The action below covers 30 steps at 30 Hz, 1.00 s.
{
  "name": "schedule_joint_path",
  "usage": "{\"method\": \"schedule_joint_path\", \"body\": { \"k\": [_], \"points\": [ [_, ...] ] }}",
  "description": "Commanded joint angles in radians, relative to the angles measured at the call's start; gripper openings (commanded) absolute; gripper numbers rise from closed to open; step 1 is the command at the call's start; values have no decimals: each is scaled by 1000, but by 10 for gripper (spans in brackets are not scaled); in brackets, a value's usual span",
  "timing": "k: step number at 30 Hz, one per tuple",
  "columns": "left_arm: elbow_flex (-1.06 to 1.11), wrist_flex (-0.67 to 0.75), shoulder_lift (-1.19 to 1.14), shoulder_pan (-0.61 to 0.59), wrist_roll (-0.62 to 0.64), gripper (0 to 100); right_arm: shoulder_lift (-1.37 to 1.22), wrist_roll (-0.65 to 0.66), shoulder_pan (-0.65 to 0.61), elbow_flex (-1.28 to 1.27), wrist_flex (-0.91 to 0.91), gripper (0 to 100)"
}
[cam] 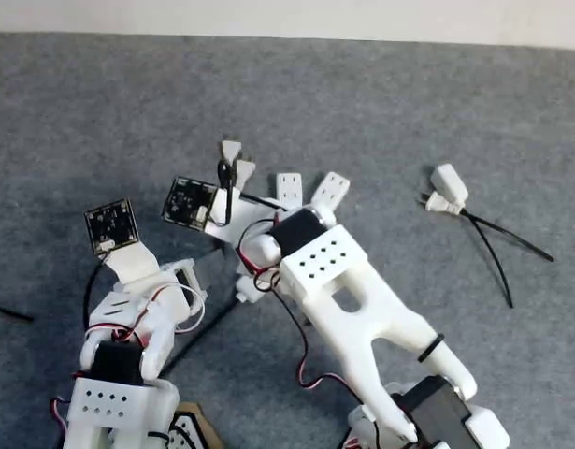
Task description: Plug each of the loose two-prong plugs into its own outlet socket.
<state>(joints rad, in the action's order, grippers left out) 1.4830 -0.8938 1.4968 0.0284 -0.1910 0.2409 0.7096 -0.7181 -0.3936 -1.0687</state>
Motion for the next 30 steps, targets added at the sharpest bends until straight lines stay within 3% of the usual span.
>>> {"method": "schedule_joint_path", "body": {
  "k": [1, 9, 30],
  "points": [
    [-19, 12, 5, 1, 9, 354, 7, -11, -19, 1, 19, 6],
    [-19, 11, 5, 1, 9, 354, 10, -9, -15, -186, 188, 6],
    [-12, 15, 5, 4, 9, 354, 8, 31, 61, -186, 223, 6]
  ]
}}
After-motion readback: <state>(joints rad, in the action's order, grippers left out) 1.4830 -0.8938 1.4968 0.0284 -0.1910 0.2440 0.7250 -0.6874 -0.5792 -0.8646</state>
